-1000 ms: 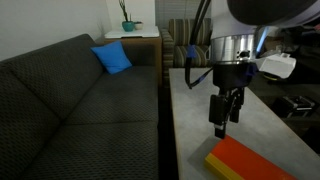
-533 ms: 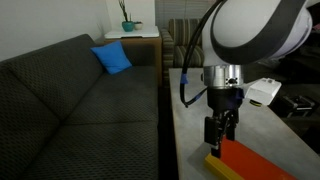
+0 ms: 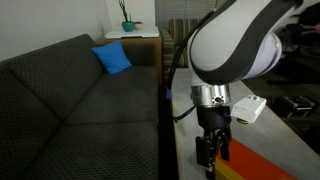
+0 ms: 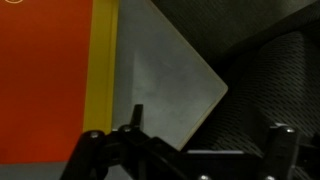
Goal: Slide the book to the right
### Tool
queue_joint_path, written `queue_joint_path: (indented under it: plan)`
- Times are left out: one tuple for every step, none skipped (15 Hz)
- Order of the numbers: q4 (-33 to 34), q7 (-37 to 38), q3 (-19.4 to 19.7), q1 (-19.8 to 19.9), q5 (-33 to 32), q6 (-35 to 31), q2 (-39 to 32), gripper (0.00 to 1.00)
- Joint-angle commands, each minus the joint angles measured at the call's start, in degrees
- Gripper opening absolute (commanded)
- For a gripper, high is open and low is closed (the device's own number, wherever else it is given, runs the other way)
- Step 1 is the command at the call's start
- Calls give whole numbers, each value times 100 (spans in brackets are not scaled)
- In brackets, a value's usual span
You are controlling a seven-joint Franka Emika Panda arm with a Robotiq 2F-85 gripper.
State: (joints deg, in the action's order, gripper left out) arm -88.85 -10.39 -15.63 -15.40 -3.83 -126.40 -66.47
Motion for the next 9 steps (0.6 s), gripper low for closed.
queue_joint_path:
  plan:
    - [142,-32,16,-56,52,107,-111,100]
    - [225,-36,5,-67,55,136,-189,100]
    - [267,-40,1,-70,56,142,-231,100]
    - [317,54,46,-120,41,198,-219,100]
    - [416,164,97,-192,24,269,-267,100]
    - [480,209,97,-206,46,293,-327,100]
    - [561,317,135,-264,53,299,-409,100]
    - [613,403,142,-289,82,296,-471,100]
    - [695,516,144,-312,127,307,-565,100]
